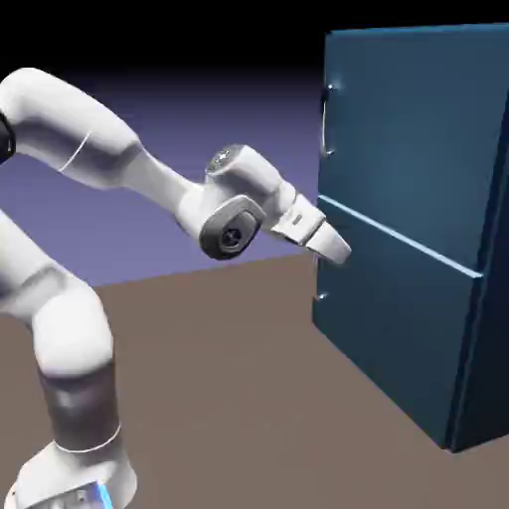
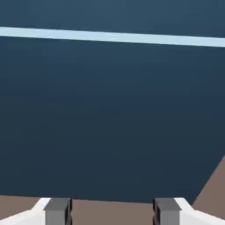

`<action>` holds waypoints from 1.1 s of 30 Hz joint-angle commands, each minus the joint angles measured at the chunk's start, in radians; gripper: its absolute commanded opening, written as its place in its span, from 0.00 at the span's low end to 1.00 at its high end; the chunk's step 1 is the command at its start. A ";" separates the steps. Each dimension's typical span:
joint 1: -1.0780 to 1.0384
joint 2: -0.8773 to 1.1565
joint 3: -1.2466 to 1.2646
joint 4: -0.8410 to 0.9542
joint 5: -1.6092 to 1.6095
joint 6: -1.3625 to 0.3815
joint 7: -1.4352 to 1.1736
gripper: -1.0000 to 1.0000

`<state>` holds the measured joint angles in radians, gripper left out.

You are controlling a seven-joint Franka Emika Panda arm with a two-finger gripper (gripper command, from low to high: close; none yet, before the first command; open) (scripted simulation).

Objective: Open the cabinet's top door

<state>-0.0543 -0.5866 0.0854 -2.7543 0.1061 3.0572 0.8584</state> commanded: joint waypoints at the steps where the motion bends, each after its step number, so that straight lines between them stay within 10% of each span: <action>1: -0.025 -0.006 0.032 0.021 0.039 0.008 0.044 0.50; 33: -0.811 -0.203 1.044 0.682 1.298 0.248 1.435 0.50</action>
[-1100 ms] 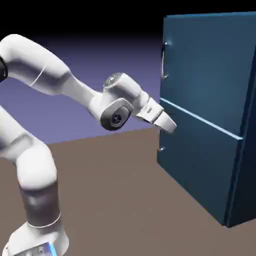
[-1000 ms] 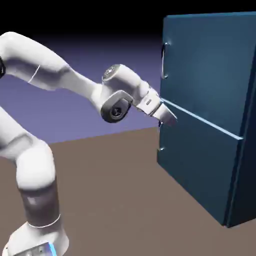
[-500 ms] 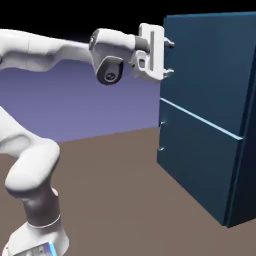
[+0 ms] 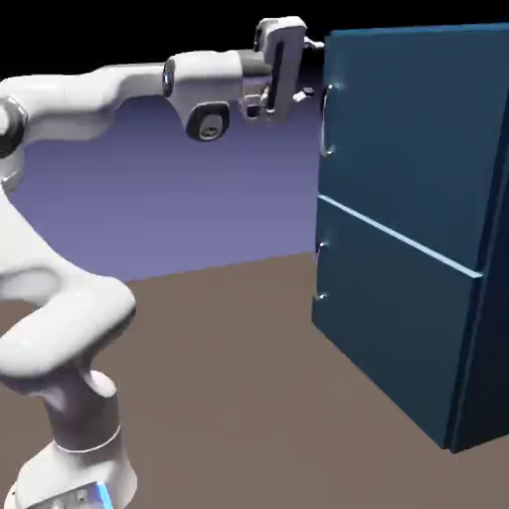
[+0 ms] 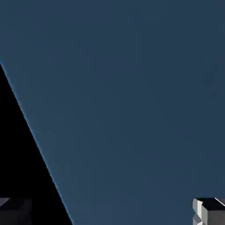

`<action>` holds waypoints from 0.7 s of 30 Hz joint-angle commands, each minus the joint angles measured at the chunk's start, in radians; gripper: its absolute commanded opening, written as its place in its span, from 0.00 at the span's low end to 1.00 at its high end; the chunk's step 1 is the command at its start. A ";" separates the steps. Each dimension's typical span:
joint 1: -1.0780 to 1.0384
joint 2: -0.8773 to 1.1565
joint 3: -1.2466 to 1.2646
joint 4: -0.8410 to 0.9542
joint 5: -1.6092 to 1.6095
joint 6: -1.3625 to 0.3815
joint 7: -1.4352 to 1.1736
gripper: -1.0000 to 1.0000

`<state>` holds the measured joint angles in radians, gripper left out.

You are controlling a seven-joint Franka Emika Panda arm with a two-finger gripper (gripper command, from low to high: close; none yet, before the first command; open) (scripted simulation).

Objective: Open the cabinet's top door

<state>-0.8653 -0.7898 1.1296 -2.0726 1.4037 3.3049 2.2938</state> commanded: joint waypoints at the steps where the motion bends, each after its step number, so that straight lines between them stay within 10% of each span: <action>1: -0.025 -0.006 0.032 0.021 0.039 0.008 0.044 0.50; 21: -0.535 -0.055 0.562 0.434 0.502 0.108 0.591 0.50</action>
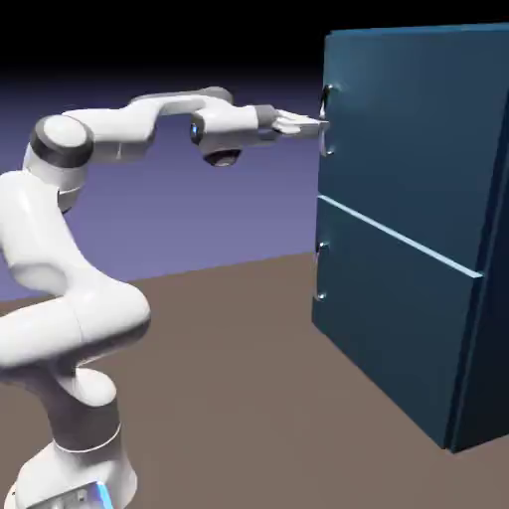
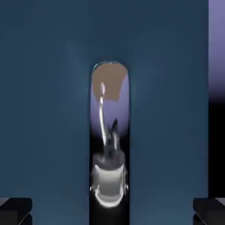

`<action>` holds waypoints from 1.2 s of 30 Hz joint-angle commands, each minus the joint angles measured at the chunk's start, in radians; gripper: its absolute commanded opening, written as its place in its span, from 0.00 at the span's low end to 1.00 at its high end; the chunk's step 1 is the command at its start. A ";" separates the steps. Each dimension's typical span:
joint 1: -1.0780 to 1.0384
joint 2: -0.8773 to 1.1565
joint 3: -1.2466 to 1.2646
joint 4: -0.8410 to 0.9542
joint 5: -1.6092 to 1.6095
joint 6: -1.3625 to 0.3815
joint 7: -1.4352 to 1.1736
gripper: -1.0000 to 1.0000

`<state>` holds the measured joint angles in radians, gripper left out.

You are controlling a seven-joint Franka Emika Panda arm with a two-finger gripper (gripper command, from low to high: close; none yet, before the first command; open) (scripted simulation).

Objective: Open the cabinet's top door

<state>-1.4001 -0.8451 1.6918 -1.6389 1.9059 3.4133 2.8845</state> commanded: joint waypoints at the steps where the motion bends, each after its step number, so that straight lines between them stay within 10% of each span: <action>1: 0.000 0.000 0.000 0.000 0.000 0.000 0.000 0.00; 36: 0.604 -0.912 -0.895 -1.132 0.318 -1.381 -0.038 0.00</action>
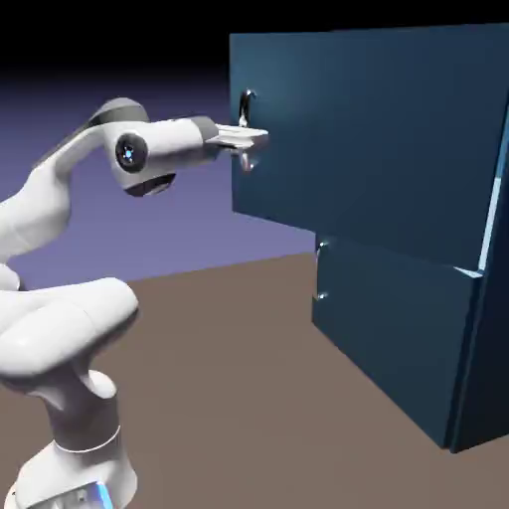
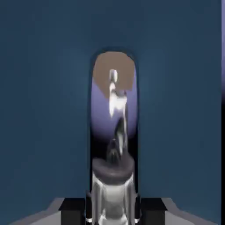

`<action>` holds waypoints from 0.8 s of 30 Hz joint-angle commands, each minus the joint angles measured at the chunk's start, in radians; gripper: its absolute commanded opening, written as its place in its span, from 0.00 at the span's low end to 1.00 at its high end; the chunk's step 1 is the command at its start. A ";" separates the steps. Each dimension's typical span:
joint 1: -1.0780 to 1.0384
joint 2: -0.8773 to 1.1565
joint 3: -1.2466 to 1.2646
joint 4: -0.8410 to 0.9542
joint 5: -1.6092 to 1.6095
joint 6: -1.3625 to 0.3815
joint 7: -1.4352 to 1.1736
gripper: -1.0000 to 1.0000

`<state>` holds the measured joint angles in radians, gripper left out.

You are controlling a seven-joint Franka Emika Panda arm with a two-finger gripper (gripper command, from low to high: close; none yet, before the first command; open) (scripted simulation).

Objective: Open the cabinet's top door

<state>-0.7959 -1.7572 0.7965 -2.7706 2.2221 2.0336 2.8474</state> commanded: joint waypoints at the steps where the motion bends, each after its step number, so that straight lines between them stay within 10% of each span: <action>1: 0.018 0.000 -0.036 -0.030 -0.020 -0.036 -0.020 0.00; 24: -0.076 0.285 -0.854 -0.159 -0.676 -0.741 -0.373 0.00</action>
<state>-0.8721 -1.4725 -0.0576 -2.9292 1.5456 1.2936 2.4745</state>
